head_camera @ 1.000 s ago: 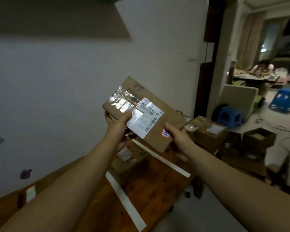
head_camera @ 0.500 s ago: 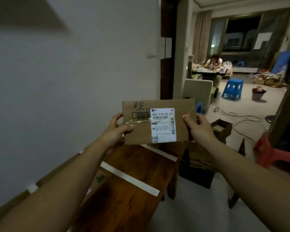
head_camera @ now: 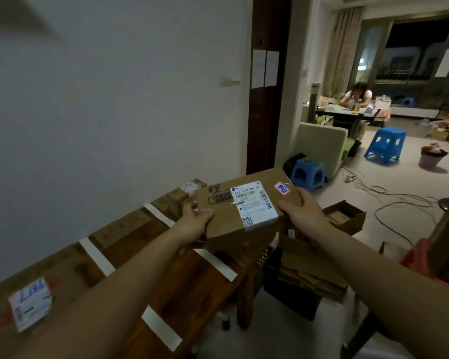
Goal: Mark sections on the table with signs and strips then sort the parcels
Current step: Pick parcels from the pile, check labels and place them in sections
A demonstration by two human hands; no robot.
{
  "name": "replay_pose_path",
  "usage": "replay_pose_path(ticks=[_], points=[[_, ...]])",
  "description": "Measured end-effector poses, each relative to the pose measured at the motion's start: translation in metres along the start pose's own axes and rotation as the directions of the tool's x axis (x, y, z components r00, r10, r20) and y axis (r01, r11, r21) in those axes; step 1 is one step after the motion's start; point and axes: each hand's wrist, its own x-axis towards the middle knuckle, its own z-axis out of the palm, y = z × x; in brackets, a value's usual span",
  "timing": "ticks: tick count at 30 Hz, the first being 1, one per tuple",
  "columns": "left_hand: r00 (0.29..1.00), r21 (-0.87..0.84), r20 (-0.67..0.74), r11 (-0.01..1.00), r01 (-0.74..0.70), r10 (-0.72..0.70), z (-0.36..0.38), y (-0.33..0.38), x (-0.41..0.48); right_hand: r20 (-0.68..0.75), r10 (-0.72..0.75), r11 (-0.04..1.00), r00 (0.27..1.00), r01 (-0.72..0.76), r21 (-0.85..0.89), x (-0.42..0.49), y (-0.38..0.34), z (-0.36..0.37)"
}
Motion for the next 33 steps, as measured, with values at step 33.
replay_pose_path(ticks=[33], points=[[0.926, 0.366, -0.288, 0.865, 0.342, -0.244, 0.145, -0.032, 0.142, 0.714, -0.096, 0.557, 0.693, 0.632, -0.538, 0.279, 0.132, 0.022]])
